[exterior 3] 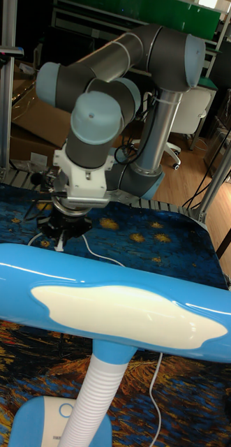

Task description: Plug in the power cord of the desk lamp, turn on the socket, and light up the desk lamp

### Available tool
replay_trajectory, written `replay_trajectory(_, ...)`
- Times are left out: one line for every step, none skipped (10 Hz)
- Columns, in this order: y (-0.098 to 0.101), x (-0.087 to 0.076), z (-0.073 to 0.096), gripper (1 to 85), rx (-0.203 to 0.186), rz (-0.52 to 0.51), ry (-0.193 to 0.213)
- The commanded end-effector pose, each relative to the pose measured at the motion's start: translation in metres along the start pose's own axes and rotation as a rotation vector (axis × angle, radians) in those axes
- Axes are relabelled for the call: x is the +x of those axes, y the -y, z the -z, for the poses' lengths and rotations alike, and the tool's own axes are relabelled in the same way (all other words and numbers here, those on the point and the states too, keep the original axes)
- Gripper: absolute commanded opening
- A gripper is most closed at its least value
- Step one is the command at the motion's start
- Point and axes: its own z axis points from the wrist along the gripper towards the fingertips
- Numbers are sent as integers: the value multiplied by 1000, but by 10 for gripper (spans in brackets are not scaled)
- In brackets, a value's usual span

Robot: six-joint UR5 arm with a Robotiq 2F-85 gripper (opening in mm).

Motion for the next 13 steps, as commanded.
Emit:
replay_trajectory(33,2,0,13,21,19,-53)
replay_trajectory(40,1,-1,13,47,10,-61)
replay_trajectory(52,-2,-3,13,85,13,-68)
replay_trajectory(55,-5,-10,13,79,23,-75)
replay_trajectory(49,-5,-17,13,39,27,-81)
replay_trajectory(44,-3,-19,13,19,22,-94)
replay_trajectory(44,-3,-20,13,21,17,-102)
replay_trajectory(36,-3,-21,13,-11,12,-108)
replay_trajectory(33,-4,-19,13,-15,5,-112)
replay_trajectory(37,-5,-19,13,2,0,-118)
replay_trajectory(42,-8,-21,13,19,-1,-117)
replay_trajectory(48,-11,-23,13,42,11,-120)
replay_trajectory(57,-10,-23,13,80,30,-142)
